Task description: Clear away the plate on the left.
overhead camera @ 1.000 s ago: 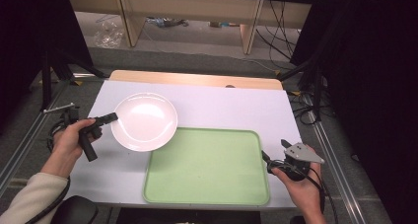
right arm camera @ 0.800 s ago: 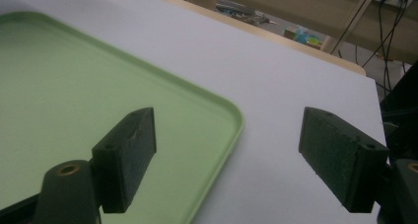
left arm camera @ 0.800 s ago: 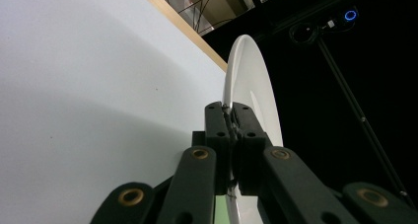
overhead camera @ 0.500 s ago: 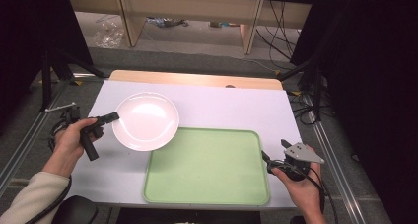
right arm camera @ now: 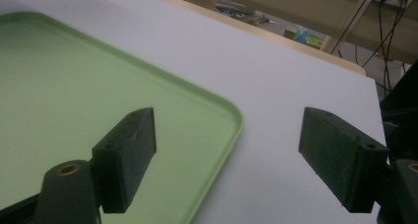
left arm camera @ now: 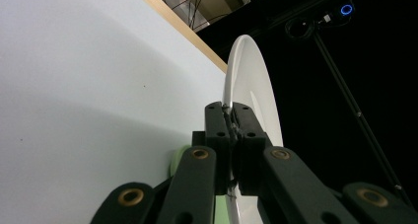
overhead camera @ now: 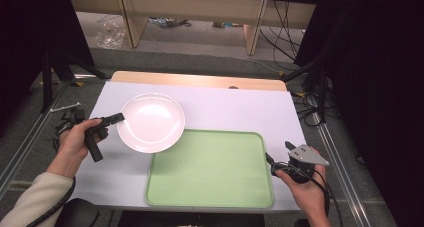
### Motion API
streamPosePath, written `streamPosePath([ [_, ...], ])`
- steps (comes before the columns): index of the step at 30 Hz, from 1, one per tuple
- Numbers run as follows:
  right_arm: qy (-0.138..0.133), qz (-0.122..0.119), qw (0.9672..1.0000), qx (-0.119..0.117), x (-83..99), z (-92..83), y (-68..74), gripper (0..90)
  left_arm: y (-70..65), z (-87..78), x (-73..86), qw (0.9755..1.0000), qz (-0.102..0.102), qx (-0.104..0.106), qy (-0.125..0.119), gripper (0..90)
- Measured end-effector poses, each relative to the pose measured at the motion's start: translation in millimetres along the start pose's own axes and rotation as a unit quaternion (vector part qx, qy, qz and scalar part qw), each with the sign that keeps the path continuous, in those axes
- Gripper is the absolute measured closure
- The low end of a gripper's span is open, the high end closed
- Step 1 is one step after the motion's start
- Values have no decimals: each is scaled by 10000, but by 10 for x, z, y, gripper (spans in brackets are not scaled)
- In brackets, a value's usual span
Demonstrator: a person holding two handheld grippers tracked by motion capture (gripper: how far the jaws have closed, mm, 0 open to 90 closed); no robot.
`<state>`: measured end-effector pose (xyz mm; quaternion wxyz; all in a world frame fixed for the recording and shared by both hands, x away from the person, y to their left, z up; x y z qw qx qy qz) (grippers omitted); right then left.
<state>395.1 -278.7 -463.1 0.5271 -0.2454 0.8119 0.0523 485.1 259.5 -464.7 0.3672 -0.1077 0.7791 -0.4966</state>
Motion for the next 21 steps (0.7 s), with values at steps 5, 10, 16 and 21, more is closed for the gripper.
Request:
streamPosePath([
  [5, -2, -10, 10000, 9, 0, 0, -4, 229, -9, 12, 7, 10000, -13, -12, 16, 867],
  [10, -44, -5, 10000, 25, -4, 3, -3, 229, -15, 21, 10, 10000, -11, -1, 16, 866],
  [16, -34, 0, 10000, 20, -4, 3, -2, 229, -22, 32, 13, 10000, -23, 6, 21, 866],
  [21, -6, -12, 10000, 8, 0, -3, -4, 229, -34, 48, 20, 10000, -25, 22, 33, 866],
])
Point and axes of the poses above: each handheld gripper's, and its own axes: z roughly forward along the jaws, x roughly out of its underside, y roughly to its left, the point moved 7 cm from there along z, roughly forward along the jaws
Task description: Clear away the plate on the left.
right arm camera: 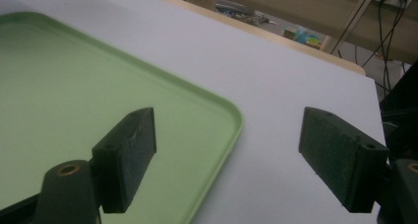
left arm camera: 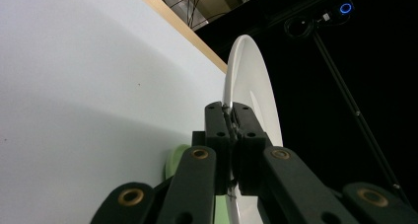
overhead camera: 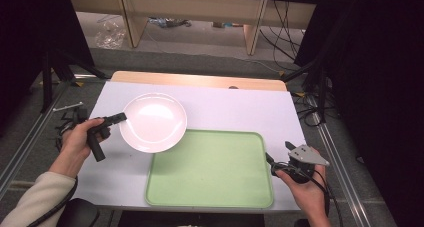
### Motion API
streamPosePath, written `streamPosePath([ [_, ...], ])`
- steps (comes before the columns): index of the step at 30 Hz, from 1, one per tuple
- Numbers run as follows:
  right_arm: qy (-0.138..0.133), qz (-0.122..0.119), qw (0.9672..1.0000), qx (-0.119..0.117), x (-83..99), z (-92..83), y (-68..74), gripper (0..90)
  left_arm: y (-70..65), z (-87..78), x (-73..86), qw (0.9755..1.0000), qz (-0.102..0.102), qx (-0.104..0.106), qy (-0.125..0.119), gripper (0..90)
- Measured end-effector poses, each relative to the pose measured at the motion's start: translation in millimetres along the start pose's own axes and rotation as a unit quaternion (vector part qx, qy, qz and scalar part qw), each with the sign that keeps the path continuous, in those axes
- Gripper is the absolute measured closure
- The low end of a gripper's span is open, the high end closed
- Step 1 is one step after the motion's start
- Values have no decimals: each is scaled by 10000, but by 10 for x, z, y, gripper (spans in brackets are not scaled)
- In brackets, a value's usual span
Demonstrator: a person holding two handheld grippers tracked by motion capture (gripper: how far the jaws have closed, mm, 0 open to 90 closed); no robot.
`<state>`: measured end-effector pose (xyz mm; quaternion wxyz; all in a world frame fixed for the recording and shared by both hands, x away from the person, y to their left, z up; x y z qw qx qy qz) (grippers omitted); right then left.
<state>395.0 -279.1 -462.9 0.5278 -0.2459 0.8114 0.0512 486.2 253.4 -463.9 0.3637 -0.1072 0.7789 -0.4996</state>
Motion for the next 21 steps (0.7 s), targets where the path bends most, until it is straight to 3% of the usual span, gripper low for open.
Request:
streamPosePath([
  [21, 8, 79, 10000, -28, 4, 0, 13, 229, -53, 80, 28, 10000, -2, 15, 70, 866],
])
Point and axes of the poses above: each handheld gripper's, and its own axes: z roughly forward along the jaws, x roughly out of its underside, y roughly to its left, the point moved 7 cm from there along z, roughly forward along the jaws
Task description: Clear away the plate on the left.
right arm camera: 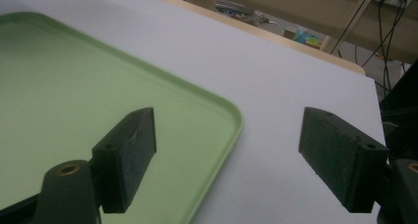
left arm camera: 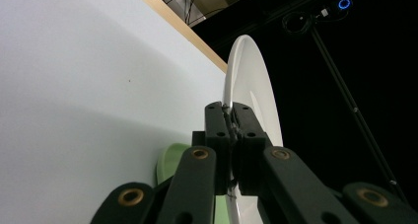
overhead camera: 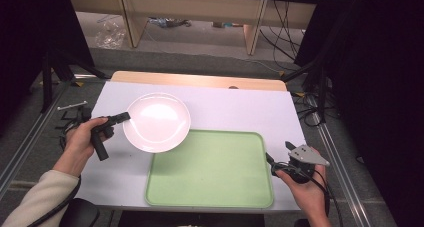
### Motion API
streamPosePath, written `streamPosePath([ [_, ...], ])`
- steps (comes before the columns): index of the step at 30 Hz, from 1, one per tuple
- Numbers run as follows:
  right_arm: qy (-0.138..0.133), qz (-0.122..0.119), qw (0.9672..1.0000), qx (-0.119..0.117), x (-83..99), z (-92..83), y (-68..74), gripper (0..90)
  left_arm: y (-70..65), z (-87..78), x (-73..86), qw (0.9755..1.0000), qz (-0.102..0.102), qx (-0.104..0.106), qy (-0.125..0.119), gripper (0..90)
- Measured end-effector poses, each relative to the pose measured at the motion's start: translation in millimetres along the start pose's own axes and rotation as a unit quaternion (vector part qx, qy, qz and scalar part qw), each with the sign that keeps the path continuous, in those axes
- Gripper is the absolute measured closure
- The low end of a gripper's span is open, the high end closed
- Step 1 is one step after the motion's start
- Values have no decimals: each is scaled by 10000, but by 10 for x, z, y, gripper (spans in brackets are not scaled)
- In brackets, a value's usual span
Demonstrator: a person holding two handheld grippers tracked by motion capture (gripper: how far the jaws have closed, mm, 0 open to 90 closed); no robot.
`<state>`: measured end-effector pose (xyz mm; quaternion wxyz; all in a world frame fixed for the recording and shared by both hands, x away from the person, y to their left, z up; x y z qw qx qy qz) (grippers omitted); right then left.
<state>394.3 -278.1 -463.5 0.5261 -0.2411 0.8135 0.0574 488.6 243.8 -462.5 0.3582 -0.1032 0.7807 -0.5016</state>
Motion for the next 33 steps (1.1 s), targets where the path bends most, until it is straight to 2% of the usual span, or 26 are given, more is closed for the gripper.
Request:
streamPosePath([
  [30, 24, -15, 10000, -15, 3, -8, -1, 229, -78, 114, 68, 9999, 19, 33, 137, 866],
  [33, 25, -16, 10000, -15, 3, -8, -1, 229, -82, 121, 74, 9998, 51, 104, 135, 866],
])
Point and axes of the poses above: each handheld gripper's, and its own axes: z roughly forward along the jaws, x roughly out of its underside, y roughly to its left, the point moved 7 cm from there along z, roughly forward along the jaws
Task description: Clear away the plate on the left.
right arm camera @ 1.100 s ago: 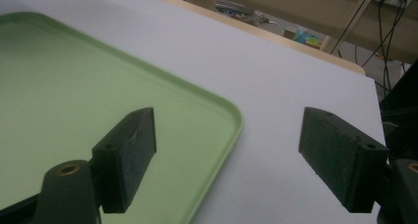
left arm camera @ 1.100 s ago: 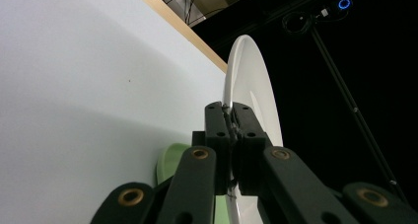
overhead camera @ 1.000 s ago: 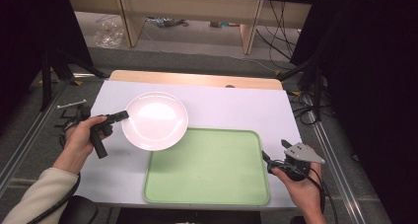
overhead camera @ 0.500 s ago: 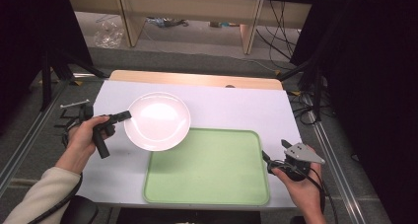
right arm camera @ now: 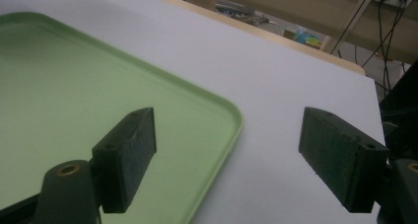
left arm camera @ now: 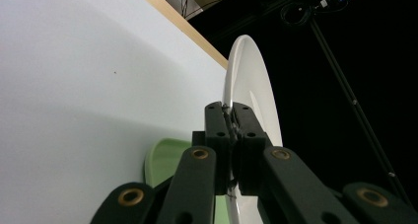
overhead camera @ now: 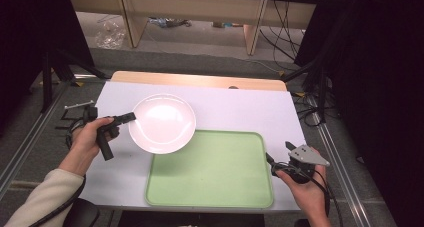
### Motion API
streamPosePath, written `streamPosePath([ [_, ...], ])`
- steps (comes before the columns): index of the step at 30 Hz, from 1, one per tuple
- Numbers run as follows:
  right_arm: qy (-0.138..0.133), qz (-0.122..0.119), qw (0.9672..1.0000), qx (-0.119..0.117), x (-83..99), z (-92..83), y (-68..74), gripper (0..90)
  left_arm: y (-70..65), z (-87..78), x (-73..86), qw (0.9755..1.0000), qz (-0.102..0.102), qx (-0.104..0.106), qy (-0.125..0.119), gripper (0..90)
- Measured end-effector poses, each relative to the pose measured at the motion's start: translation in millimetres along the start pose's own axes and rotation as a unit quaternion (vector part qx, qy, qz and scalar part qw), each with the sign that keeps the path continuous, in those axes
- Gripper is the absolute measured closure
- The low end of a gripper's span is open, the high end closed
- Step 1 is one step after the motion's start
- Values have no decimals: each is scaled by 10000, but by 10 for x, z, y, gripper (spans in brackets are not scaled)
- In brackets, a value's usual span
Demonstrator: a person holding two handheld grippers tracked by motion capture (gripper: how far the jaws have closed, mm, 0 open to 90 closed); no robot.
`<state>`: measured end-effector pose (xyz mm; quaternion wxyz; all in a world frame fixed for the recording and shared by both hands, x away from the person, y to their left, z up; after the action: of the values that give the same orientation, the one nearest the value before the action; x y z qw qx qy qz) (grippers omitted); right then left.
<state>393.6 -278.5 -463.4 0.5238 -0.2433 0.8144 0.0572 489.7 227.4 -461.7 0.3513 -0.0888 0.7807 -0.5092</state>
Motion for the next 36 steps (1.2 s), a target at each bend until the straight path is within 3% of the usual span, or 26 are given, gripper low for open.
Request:
streamPosePath([
  [26, -18, 1, 10000, 11, 1, 8, 1, 230, -107, 166, 157, 9996, -52, 49, 286, 865],
  [36, 17, -2, 10000, -3, 6, 5, 2, 230, -221, 339, 374, 9978, 14, 127, 645, 864],
])
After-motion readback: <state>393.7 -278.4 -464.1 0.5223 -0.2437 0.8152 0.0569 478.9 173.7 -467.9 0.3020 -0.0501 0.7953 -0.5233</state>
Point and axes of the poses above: each handheld gripper's, and its own axes: z roughly forward along the jaws, x roughly out of its underside, y roughly to its left, the point moved 7 cm from there along z, roughly forward along the jaws
